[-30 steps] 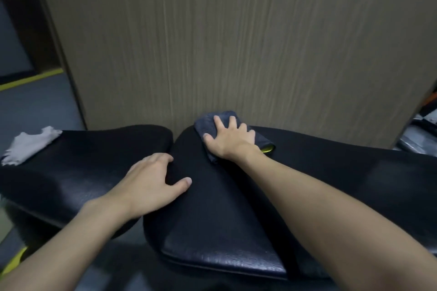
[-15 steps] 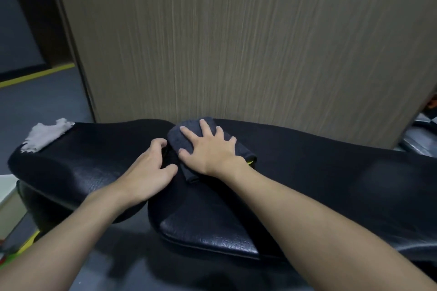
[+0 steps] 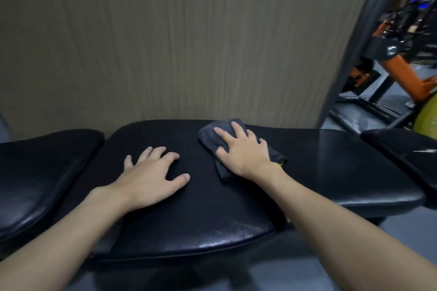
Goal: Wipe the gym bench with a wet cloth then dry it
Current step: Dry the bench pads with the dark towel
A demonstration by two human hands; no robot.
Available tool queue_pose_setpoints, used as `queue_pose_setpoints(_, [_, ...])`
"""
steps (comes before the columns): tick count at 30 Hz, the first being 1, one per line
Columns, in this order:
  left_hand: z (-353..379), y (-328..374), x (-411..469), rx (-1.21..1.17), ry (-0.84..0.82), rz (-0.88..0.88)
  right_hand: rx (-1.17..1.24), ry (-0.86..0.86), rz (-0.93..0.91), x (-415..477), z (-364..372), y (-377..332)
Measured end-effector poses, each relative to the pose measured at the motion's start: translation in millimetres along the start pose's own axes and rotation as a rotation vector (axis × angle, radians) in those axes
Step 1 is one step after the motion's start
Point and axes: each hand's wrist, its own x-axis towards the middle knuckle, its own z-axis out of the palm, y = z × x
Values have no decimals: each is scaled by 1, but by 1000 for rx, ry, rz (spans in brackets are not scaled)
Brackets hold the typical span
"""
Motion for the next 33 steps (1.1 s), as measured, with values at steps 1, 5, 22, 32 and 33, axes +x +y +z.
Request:
queue_pose_setpoints(1, [2, 14, 4, 7, -15, 31, -1, 3, 34, -5, -4, 17])
queue_pose_setpoints(5, [15, 70, 14, 15, -55, 159, -2, 29, 169, -26, -17, 81])
queue_pose_setpoints(22, [38, 152, 15, 50, -111, 291, -36, 77, 590, -122, -55, 239])
queue_pose_setpoints(32, [18, 102, -2, 85, 4, 201, -121, 162, 514, -123, -38, 206])
queue_pose_setpoints(33, [21, 97, -3, 80, 7, 206, -128, 174, 477, -119, -35, 196])
